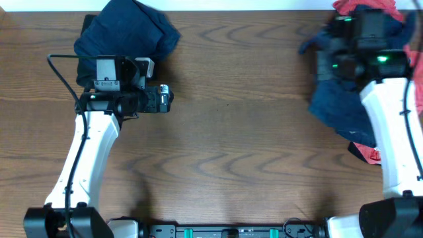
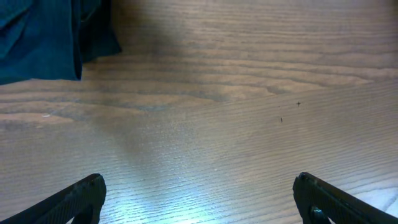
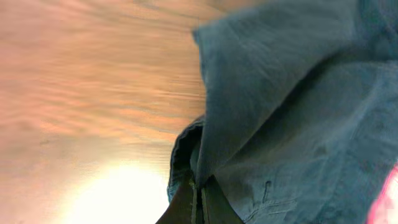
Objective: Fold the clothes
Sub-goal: 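Grasp the navy shorts with the right gripper and drag them leftward to center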
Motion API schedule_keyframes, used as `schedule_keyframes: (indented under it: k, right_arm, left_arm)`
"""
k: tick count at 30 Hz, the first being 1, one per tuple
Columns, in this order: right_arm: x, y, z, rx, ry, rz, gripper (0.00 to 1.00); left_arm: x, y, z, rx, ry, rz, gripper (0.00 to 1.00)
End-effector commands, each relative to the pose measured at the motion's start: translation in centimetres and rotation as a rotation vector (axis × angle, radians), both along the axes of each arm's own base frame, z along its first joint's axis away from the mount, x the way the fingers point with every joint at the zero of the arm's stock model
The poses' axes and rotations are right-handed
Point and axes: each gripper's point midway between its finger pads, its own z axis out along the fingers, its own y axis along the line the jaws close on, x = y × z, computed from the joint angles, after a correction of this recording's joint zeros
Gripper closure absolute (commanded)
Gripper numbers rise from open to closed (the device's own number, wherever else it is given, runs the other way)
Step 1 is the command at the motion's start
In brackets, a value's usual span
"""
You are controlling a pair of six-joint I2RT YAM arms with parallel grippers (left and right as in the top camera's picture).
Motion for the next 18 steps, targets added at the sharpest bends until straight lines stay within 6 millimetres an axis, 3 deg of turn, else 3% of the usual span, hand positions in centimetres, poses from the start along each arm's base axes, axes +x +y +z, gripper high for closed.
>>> schedule_keyframes:
  k: [1,7,11,18]
  right_arm:
    - [-0.3,4.7,0.7,0.042,-0.017,0.103,0.99]
    - [-0.9,11.7,0.4,0.07,-0.039,0.237,0.99]
    - [-1.7,16.7,-0.8,0.108,-0.021,0.355,0.99]
    - [-3.9,23.4,-6.1,0.131,0.107,0.486,0.99]
  left_arm:
    - [-0.2,-0.2,2.6,-0.005,-0.074,-0.019,0.03]
    - [-0.9,0.3,5.6,-0.003,-0.159,-0.003,0.03]
    - [-1.7,1.6,7.1,0.001,-0.192,0.034,0.03]
    - [-2.8,5.0,7.2,0.009,-0.166,0.138,0.02]
